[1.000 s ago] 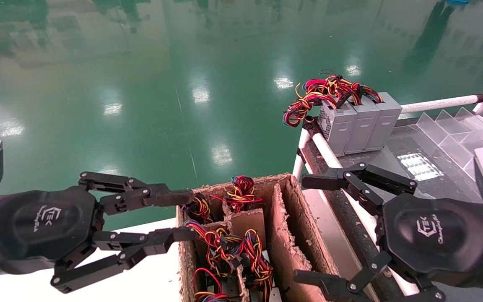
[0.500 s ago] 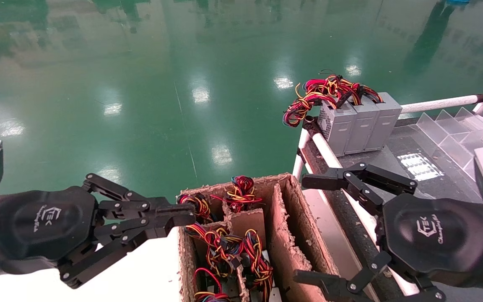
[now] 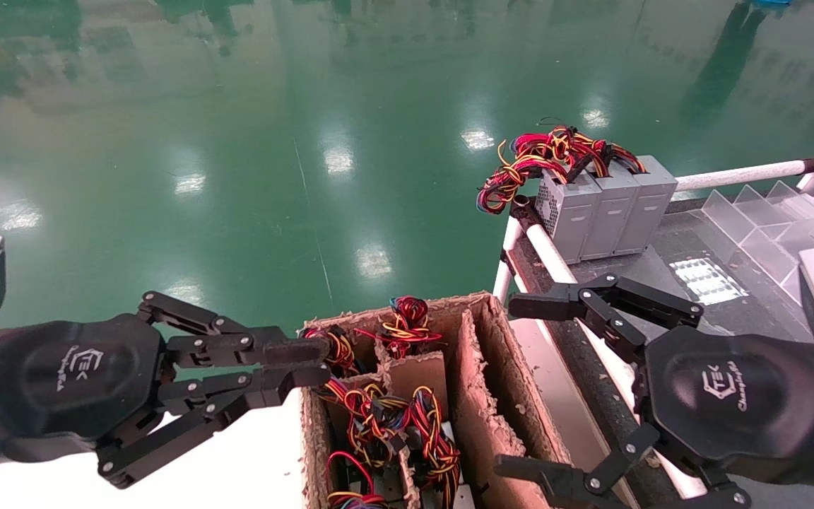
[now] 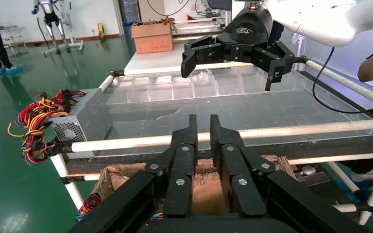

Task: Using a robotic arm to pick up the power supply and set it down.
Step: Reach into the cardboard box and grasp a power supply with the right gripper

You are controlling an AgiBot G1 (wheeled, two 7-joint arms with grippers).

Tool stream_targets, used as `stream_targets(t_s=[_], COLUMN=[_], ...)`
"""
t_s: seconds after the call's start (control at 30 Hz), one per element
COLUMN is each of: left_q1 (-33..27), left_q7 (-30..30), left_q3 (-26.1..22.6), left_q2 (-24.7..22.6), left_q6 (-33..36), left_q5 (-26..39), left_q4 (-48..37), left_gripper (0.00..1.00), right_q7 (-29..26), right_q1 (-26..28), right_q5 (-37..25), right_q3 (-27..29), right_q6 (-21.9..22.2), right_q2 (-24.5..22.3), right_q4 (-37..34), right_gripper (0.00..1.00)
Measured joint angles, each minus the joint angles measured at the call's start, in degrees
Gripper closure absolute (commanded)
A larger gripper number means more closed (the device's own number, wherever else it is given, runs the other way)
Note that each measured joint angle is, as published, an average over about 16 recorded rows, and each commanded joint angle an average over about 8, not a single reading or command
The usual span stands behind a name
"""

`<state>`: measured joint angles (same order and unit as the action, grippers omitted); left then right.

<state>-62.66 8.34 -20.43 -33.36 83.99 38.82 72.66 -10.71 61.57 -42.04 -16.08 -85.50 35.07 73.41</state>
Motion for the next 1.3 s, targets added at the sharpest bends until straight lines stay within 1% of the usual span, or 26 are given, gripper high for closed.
stream_targets(t_s=[0.33,0.53,0.7,0.97,1.0,1.03,1.23,1.27,1.3], left_q1=[0.0,0.0,0.0,0.0,0.0,0.0,0.0,0.0,0.0], left_q7=[0.0,0.0,0.0,0.0,0.0,0.0,0.0,0.0,0.0], left_q3=[0.0,0.0,0.0,0.0,0.0,0.0,0.0,0.0,0.0], left_q2=[0.0,0.0,0.0,0.0,0.0,0.0,0.0,0.0,0.0], left_q6=[0.0,0.0,0.0,0.0,0.0,0.0,0.0,0.0,0.0], left_q5=[0.0,0.0,0.0,0.0,0.0,0.0,0.0,0.0,0.0], left_q4=[0.0,0.0,0.0,0.0,0.0,0.0,0.0,0.0,0.0], left_gripper=[0.00,0.00,0.00,0.00,0.00,0.00,0.00,0.00,0.00], right_q7=[-0.8,-3.0,-5.7,-9.7,-10.1,-10.5,-12.5,-12.7,-13.0], right_q1=[0.0,0.7,1.5,2.2,2.2,2.1,1.5,1.4,1.3], right_q5=[-2.1,-6.4,-11.2,-18.0,-18.6,-19.2,-21.5,-21.9,-22.2], right_q3=[-1.1,-3.9,-7.4,-13.1,-13.6,-14.1,-16.1,-16.3,-16.5], right_q6=[1.0,1.8,2.4,3.3,3.5,3.7,5.2,5.5,5.7], right_q2=[0.4,1.6,4.0,9.2,9.8,10.4,12.8,13.1,13.4], right_q4=[-0.2,0.5,1.6,2.9,2.9,2.9,2.8,2.8,2.8], right_gripper=[0.00,0.00,0.00,0.00,0.02,0.12,0.87,0.97,1.00])
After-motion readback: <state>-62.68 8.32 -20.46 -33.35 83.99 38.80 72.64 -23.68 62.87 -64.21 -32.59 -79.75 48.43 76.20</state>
